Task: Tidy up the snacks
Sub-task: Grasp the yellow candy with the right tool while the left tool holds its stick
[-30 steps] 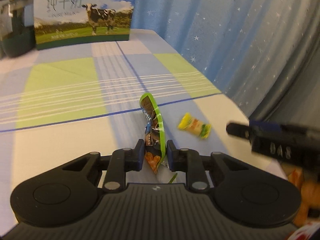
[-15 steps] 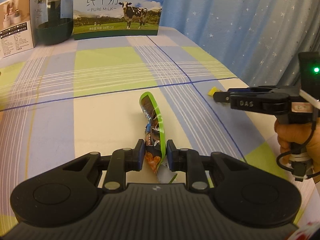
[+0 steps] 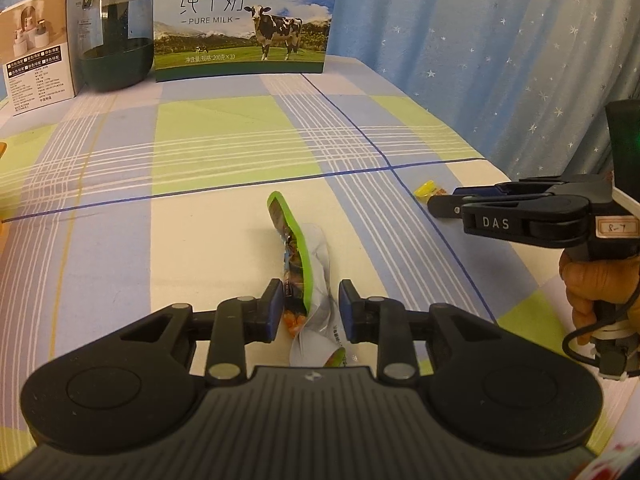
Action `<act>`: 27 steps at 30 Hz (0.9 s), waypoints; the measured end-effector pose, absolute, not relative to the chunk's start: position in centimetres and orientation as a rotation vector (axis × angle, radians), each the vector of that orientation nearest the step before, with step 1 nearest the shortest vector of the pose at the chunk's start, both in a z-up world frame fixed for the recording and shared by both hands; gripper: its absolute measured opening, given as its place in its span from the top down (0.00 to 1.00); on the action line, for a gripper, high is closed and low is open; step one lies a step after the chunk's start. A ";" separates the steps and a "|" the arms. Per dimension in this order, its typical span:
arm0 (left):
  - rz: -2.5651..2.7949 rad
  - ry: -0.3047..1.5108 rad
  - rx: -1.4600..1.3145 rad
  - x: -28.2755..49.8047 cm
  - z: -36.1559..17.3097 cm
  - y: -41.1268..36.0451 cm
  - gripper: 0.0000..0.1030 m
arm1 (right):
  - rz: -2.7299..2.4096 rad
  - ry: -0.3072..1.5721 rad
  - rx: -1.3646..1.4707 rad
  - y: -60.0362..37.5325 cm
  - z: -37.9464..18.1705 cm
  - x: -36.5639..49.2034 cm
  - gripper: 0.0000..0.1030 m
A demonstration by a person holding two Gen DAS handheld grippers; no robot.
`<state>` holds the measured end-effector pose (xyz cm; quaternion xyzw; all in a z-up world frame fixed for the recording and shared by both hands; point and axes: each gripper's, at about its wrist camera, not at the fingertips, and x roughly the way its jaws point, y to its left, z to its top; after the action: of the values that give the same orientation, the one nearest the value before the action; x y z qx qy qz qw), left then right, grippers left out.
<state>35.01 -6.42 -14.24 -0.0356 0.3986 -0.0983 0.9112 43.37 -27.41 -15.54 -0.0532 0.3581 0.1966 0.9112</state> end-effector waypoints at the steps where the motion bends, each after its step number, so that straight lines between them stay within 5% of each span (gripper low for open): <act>1: -0.202 0.822 -0.070 35.0 -14.3 -6.4 0.74 | 0.413 0.738 -0.109 -27.3 -15.6 43.4 0.71; 5: -0.204 0.815 -0.070 34.9 -14.5 -6.3 0.71 | 0.406 0.721 -0.128 -26.9 -15.8 43.4 0.61; 11: -0.196 0.805 -0.079 34.8 -14.7 -6.1 0.71 | 0.432 0.705 -0.126 -26.4 -16.0 43.6 0.61; 15: -0.197 0.805 -0.086 35.0 -14.7 -6.1 0.71 | 0.436 0.699 -0.140 -25.9 -16.0 43.4 0.72; 27: -0.181 0.818 -0.093 34.1 -14.5 -5.2 0.78 | 0.401 0.756 -0.072 -25.3 -15.0 42.2 0.80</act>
<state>34.10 -5.23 -14.51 -0.0452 0.3968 -0.0878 0.9126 42.17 -25.26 -14.96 -0.0349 0.3664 0.1946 0.9092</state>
